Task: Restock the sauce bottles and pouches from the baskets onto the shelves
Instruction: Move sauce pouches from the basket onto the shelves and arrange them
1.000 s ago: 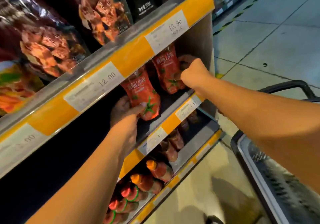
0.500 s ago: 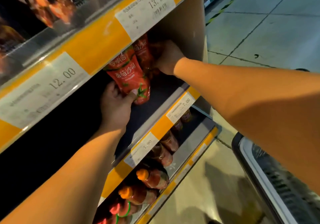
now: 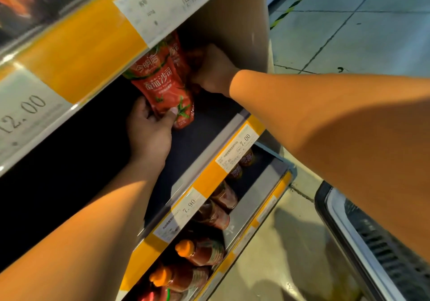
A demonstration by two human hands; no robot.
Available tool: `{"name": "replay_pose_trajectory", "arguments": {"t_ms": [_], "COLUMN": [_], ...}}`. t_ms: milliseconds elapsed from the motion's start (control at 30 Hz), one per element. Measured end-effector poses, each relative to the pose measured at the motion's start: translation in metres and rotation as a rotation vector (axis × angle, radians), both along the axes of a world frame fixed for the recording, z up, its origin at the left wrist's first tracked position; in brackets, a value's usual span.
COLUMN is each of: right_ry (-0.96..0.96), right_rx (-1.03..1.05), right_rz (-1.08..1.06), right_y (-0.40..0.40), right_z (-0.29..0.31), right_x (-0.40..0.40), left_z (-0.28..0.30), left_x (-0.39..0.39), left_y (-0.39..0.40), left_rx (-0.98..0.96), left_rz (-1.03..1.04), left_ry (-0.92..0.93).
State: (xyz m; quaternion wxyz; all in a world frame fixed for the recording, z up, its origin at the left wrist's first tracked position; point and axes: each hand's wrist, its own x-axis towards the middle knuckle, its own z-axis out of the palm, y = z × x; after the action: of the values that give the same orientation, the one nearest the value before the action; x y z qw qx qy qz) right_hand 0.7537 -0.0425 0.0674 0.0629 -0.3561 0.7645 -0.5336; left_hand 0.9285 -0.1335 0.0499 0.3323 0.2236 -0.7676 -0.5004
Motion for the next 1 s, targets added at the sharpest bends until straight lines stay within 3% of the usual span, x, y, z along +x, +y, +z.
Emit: {"name": "replay_pose_trajectory", "arguments": {"t_ms": [267,433,600,767,1000], "right_ry": [-0.012,-0.008,-0.013,-0.171,-0.073], "right_rx": [0.062,0.039,0.206,0.029,0.036], "right_rz": [0.064,-0.025,-0.098,-0.092,0.215], "right_y": [0.005,0.017,0.029,0.072,0.112], "right_z": [0.003,-0.001,0.007,0.012,0.031], "right_x": [-0.004,0.003,0.018,0.090,0.224], "left_z": [-0.009,-0.014,-0.014,-0.002,0.054], "left_x": [-0.014,-0.021,-0.009,0.047,0.208], "left_y": [-0.001,-0.002,0.004,0.010,0.038], "left_rx": [-0.002,-0.041,-0.102,0.049,-0.079], "left_rz": [0.020,0.044,0.093,0.159,0.026], "left_ry": [0.040,0.025,-0.076,-0.058,-0.175]}}
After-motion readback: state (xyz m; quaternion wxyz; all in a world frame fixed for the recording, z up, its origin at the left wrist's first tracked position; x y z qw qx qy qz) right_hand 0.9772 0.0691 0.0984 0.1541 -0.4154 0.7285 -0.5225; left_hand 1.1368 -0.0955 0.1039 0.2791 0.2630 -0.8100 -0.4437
